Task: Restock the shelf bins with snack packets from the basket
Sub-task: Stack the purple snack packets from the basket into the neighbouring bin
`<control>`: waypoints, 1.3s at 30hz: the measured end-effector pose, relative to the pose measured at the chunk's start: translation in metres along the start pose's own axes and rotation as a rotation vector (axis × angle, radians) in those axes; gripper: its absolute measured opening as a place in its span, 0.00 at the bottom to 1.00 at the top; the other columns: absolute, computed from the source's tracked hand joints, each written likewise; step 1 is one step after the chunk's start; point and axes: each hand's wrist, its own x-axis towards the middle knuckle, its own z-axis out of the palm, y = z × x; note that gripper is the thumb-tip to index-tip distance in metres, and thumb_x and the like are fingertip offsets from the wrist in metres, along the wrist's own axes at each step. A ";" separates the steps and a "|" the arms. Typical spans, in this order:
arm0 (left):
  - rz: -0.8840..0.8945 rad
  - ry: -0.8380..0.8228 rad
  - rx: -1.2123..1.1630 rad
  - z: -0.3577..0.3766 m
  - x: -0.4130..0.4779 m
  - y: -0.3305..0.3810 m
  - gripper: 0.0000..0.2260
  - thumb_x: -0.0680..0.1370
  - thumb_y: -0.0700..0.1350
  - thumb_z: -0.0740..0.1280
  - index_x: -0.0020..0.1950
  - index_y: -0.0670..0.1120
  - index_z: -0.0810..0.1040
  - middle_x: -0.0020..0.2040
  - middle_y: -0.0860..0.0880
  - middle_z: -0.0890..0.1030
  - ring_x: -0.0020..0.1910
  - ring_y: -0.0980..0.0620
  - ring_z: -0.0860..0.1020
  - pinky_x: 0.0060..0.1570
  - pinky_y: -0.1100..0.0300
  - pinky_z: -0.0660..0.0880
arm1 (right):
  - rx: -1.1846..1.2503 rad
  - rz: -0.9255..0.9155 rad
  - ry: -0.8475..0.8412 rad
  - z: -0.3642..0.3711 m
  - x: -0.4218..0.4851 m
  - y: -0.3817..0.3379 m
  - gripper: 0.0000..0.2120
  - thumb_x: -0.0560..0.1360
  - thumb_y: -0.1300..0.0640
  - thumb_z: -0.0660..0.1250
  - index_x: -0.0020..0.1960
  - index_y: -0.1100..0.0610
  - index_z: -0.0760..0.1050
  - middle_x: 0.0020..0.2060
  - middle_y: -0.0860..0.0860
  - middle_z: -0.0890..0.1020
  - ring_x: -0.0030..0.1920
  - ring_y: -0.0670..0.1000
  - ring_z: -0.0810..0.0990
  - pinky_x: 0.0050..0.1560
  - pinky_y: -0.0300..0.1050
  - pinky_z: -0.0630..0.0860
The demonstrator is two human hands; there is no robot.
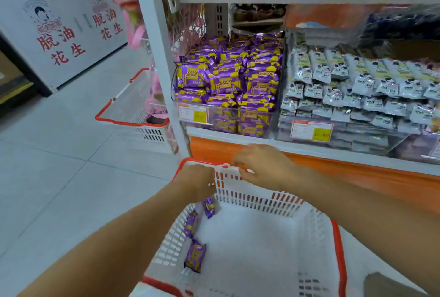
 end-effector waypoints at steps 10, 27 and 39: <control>-0.448 -0.318 -0.204 0.187 0.005 -0.023 0.30 0.77 0.52 0.65 0.74 0.42 0.59 0.69 0.40 0.67 0.67 0.41 0.69 0.63 0.54 0.67 | 0.203 0.277 -0.804 0.170 -0.020 0.012 0.31 0.82 0.47 0.58 0.79 0.53 0.50 0.77 0.55 0.55 0.73 0.59 0.63 0.70 0.53 0.65; -0.470 -0.128 0.130 0.265 0.048 -0.037 0.15 0.77 0.40 0.58 0.63 0.41 0.65 0.59 0.43 0.69 0.58 0.46 0.71 0.57 0.58 0.70 | 0.390 0.582 -0.870 0.307 -0.052 -0.008 0.35 0.81 0.52 0.58 0.80 0.50 0.41 0.77 0.52 0.33 0.77 0.62 0.40 0.73 0.56 0.62; -0.549 -0.324 -0.305 0.271 0.058 -0.041 0.22 0.78 0.53 0.65 0.62 0.39 0.66 0.60 0.41 0.73 0.58 0.42 0.75 0.53 0.55 0.71 | 0.409 0.605 -0.890 0.302 -0.043 -0.009 0.33 0.81 0.48 0.58 0.80 0.51 0.45 0.78 0.55 0.36 0.77 0.64 0.43 0.74 0.57 0.59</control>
